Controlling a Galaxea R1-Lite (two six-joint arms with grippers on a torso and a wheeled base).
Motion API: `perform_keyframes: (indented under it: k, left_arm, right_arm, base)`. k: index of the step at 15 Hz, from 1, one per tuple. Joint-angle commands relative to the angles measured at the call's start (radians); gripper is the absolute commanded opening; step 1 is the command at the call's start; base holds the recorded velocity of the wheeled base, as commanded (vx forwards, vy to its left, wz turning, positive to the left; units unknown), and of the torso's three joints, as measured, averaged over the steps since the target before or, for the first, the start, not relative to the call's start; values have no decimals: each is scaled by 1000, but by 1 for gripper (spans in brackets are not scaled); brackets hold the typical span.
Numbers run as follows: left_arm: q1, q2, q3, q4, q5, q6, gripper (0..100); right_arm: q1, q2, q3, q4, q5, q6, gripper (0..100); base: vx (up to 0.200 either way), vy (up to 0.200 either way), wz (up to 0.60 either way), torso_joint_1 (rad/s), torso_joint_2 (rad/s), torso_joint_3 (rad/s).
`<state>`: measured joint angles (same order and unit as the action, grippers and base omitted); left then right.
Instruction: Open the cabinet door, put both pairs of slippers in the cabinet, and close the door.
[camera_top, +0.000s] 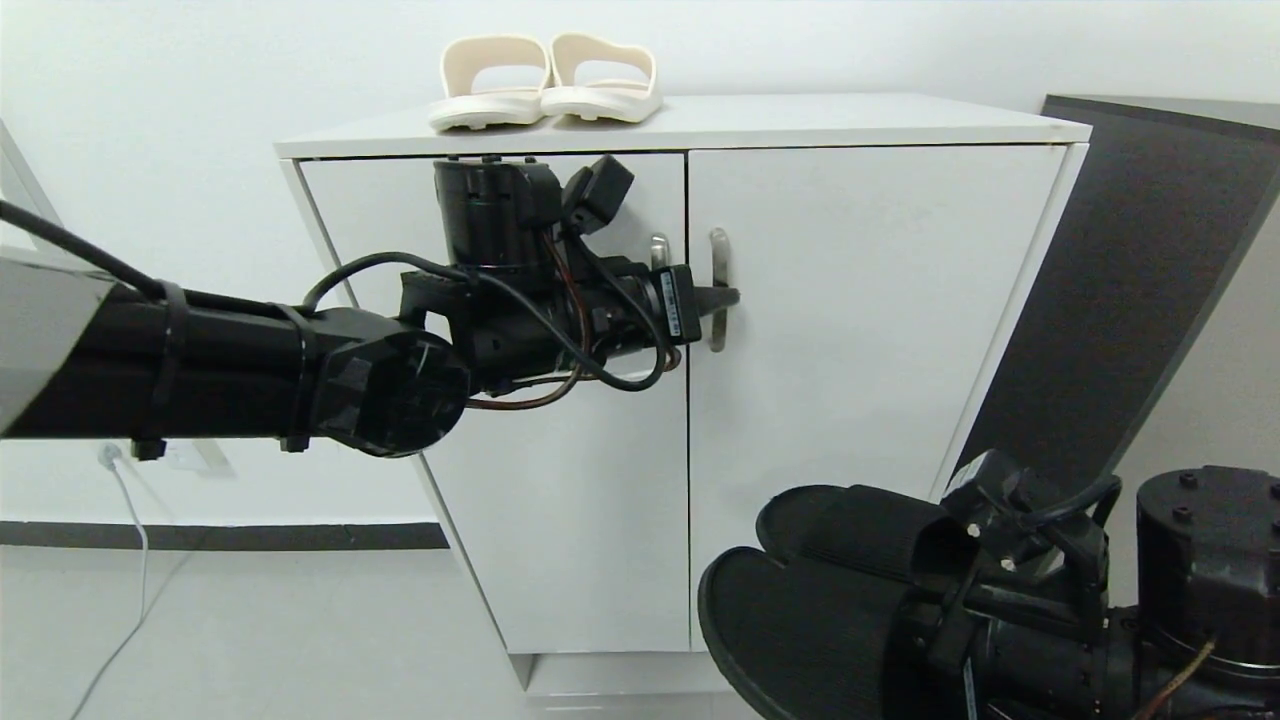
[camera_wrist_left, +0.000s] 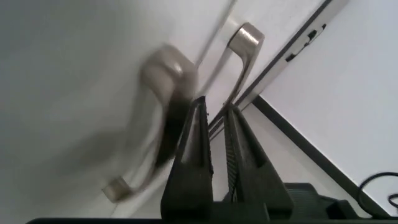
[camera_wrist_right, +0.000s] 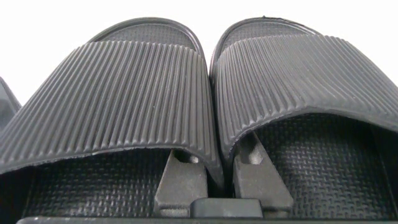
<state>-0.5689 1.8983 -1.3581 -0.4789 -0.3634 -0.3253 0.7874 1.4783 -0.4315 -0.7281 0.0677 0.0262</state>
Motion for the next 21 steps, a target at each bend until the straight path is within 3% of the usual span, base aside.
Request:
perform_keyframes:
  k: [1,6,13,18,21]
  left_arm:
    - [-31,-58,59,-1,-2,0,0]
    - [-100,-166,235,-102,6,0,0]
    - [-114,-341,409,-107,29,23,0]
    - [-14,-283,350,-107,46,17,0]
    - [-8,-177,281,-170,43,2,0]
  right_arm:
    - [1,-7,7,-1,27,0,0]
    - [3,-53,45,-1,132,-3,0]
    - [9,-76,80,-1,195,-19,0]
    - [9,-76,102,-1,224,-61,0]
    - [13,-73,115,1,236,-65,0]
  base:
    - [0,0,0,0,0,0]
    - [0,0,0,0,0,0]
    - [0,0,0,0,0,0]
    - [0,0,0,0,0,0]
    - [0,0,0,0,0,0]
